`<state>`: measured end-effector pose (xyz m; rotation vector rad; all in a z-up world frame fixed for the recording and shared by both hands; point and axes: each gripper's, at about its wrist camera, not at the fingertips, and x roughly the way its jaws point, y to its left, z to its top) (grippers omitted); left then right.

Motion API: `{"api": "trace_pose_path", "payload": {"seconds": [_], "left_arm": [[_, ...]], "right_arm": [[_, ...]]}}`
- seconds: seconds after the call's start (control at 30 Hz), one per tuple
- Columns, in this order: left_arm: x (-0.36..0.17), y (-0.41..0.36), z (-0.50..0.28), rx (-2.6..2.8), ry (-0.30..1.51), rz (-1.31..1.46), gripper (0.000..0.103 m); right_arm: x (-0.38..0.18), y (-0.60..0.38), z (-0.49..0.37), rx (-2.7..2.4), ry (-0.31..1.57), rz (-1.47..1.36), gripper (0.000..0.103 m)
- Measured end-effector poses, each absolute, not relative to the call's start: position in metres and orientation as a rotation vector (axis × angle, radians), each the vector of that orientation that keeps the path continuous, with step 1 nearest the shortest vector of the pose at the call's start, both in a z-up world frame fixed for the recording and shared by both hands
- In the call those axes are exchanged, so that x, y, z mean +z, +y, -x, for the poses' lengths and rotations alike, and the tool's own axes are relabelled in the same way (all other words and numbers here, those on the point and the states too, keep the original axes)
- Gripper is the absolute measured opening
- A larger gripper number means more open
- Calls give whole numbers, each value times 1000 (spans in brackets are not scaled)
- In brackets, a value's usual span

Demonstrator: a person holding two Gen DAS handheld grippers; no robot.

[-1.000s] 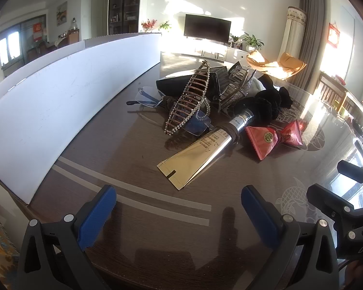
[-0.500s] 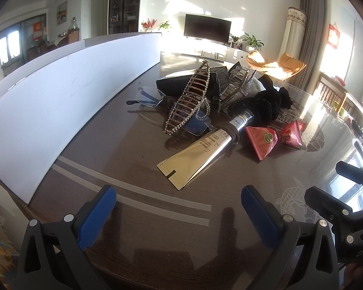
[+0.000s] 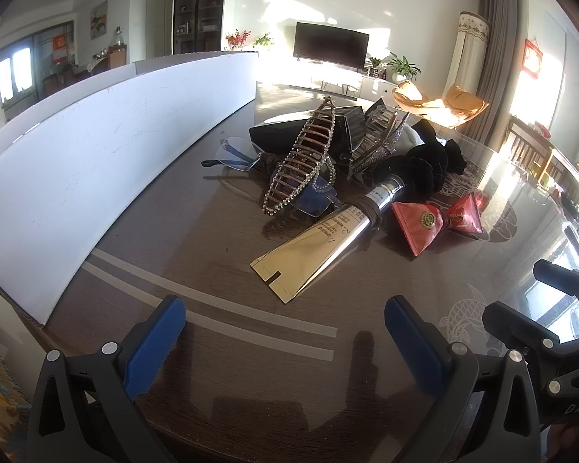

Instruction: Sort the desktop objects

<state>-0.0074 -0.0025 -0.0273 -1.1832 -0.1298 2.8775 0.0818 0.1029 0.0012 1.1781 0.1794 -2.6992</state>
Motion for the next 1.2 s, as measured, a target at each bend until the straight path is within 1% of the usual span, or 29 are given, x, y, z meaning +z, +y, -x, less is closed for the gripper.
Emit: {"api": "trace_pose_path", "payload": {"seconds": [1.2], "left_arm": [[-28, -3, 7, 2876, -135, 1184, 103]], "right_arm": [[-2, 103, -82, -2682, 171, -1196, 103]]}}
